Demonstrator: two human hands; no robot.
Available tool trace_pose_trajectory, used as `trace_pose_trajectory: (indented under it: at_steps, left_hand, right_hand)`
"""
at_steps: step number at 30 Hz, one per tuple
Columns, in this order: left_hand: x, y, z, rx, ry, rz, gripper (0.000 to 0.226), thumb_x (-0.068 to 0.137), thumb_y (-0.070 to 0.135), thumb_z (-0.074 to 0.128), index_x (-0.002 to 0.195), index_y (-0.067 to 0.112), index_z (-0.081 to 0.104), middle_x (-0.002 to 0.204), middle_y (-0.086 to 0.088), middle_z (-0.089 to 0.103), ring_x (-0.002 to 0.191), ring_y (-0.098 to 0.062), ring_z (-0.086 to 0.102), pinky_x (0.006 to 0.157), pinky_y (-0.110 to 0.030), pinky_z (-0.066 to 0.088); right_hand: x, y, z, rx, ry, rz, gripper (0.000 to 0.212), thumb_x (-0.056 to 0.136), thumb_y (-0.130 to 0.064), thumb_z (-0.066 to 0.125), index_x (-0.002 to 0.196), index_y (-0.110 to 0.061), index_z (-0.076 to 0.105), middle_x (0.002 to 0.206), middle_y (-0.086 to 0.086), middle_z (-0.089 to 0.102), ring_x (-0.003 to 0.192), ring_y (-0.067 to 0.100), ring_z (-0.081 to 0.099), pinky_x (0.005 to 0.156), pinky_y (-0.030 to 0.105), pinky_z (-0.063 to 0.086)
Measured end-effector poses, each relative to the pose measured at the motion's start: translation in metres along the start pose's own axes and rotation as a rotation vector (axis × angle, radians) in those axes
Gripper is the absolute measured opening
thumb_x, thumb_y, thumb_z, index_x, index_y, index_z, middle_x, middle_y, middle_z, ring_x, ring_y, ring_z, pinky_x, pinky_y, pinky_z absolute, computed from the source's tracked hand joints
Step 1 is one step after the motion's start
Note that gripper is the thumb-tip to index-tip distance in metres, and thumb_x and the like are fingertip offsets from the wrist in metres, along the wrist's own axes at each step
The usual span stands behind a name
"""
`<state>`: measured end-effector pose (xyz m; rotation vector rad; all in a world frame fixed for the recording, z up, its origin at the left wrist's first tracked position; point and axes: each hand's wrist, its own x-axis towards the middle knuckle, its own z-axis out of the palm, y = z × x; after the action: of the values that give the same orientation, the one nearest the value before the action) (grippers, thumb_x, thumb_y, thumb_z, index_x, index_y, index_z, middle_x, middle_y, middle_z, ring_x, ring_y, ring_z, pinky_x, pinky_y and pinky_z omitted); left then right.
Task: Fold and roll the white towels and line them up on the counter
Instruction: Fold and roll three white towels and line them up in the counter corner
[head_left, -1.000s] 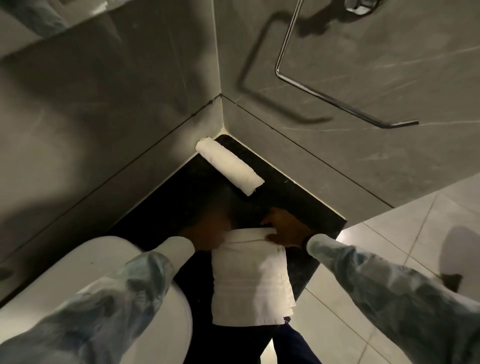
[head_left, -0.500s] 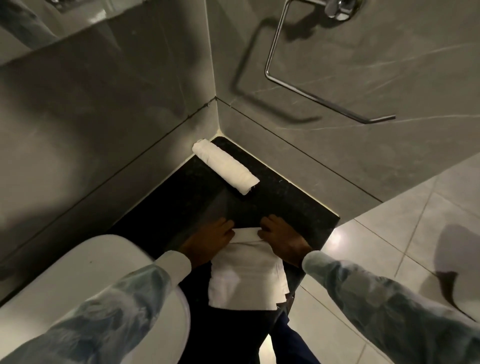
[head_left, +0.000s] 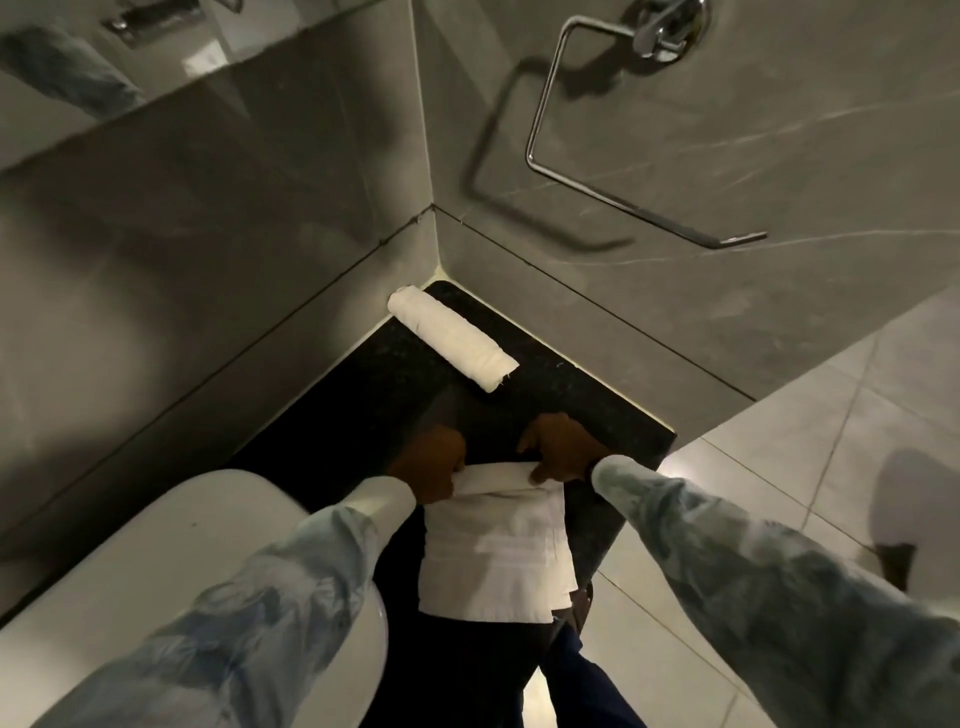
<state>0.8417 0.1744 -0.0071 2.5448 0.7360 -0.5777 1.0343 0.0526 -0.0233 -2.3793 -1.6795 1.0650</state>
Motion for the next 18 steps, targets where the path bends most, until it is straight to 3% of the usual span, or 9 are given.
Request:
trace_pose_trajectory:
  at_steps: [3, 6, 8, 11, 14, 18]
  left_hand:
    - [-0.01, 0.004, 0.015, -0.022, 0.056, -0.029, 0.026, 0.085, 0.005, 0.059, 0.111, 0.007, 0.06, 0.126, -0.014, 0.053, 0.118, -0.03, 0.051, 0.099, -0.034, 0.04]
    - [-0.012, 0.002, 0.013, -0.016, 0.036, -0.017, 0.023, 0.087, 0.008, 0.059, 0.11, 0.007, 0.061, 0.124, -0.013, 0.056, 0.115, -0.028, 0.053, 0.097, -0.033, 0.041]
    - [-0.01, 0.001, 0.0, -0.031, -0.024, 0.037, 0.026, 0.083, 0.011, 0.067, 0.109, 0.005, 0.063, 0.121, -0.013, 0.059, 0.113, -0.027, 0.055, 0.096, -0.03, 0.042]
    - [-0.008, 0.002, -0.017, -0.08, -0.119, 0.041, 0.039, 0.075, 0.014, 0.077, 0.111, 0.002, 0.064, 0.117, -0.012, 0.064, 0.108, -0.027, 0.06, 0.087, -0.026, 0.046]
    - [-0.015, 0.005, -0.011, -0.05, -0.162, -0.016, 0.049, 0.069, 0.021, 0.083, 0.112, 0.007, 0.064, 0.122, -0.01, 0.06, 0.106, -0.027, 0.061, 0.085, -0.03, 0.052]
    - [-0.027, 0.014, 0.007, -0.025, -0.086, -0.11, 0.043, 0.07, 0.02, 0.079, 0.11, 0.012, 0.064, 0.119, -0.012, 0.061, 0.105, -0.029, 0.061, 0.089, -0.036, 0.054]
  right_hand:
    - [-0.008, -0.003, 0.016, 0.026, -0.002, -0.002, 0.042, 0.067, -0.015, 0.081, 0.107, -0.017, 0.07, 0.118, 0.006, 0.064, 0.108, 0.027, 0.061, 0.094, 0.036, 0.05]
    - [-0.034, -0.008, 0.043, -0.04, 0.16, -0.071, 0.031, 0.08, -0.013, 0.07, 0.11, -0.013, 0.067, 0.127, 0.009, 0.056, 0.119, 0.029, 0.05, 0.1, 0.039, 0.044]
    - [-0.052, -0.013, 0.061, -0.153, 0.333, -0.15, 0.023, 0.081, -0.011, 0.068, 0.103, -0.012, 0.068, 0.12, 0.009, 0.059, 0.112, 0.029, 0.052, 0.092, 0.041, 0.05]
    - [-0.064, -0.013, 0.081, -0.232, 0.43, -0.246, 0.011, 0.08, -0.005, 0.067, 0.09, -0.009, 0.068, 0.1, 0.011, 0.064, 0.096, 0.028, 0.053, 0.081, 0.043, 0.051]
    - [-0.073, -0.015, 0.09, -0.238, 0.444, -0.248, 0.018, 0.078, -0.006, 0.072, 0.096, -0.009, 0.071, 0.106, 0.009, 0.066, 0.1, 0.028, 0.059, 0.083, 0.041, 0.055]
    - [-0.069, -0.02, 0.058, -0.066, 0.262, -0.123, 0.013, 0.085, -0.023, 0.065, 0.093, -0.015, 0.071, 0.105, 0.005, 0.063, 0.097, 0.023, 0.059, 0.082, 0.039, 0.054]
